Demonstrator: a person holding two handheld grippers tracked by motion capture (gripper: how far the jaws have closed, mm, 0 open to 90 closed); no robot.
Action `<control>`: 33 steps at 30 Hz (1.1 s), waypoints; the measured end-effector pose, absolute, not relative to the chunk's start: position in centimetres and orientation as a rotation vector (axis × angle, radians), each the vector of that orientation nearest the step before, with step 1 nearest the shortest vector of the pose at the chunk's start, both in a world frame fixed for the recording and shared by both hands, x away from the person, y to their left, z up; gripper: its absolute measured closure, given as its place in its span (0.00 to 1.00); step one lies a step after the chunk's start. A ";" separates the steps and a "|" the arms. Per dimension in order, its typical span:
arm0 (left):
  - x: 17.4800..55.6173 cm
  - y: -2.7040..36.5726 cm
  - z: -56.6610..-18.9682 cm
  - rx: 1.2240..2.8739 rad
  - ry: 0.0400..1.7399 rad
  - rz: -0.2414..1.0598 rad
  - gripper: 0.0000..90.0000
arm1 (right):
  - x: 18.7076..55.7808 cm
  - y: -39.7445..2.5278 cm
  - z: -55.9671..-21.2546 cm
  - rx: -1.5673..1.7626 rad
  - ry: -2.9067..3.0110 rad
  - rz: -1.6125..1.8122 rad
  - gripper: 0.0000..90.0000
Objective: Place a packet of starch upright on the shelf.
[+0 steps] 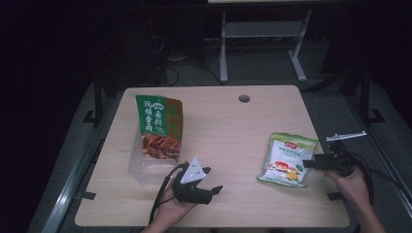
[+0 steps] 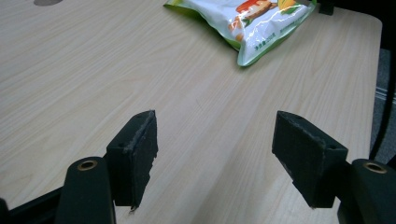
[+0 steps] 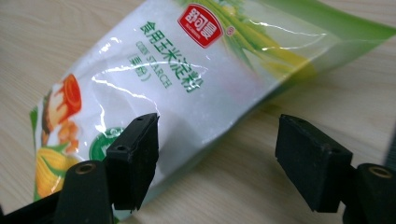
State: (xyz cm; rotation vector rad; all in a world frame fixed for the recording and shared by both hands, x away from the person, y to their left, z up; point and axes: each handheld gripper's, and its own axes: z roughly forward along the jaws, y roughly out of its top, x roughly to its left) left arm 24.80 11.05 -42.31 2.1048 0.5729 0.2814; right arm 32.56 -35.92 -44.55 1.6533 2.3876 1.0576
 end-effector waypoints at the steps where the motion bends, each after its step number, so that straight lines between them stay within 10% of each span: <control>1: 24.8 11.0 -42.3 2.105 0.572 0.283 0.34 | 32.7 -35.8 -44.7 1.668 2.388 1.084 0.35; 8: 24.8 11.1 -42.3 2.109 0.574 0.283 0.34 | 33.6 -35.2 -45.3 1.667 2.423 1.207 0.48; 17: 24.9 11.1 -42.3 2.104 0.580 0.278 0.34 | 33.3 -34.3 -45.4 1.631 2.463 1.269 0.91; 33: 25.0 10.9 -42.5 2.109 0.586 0.266 0.34 | 31.4 -31.6 -42.6 1.449 2.523 1.176 0.97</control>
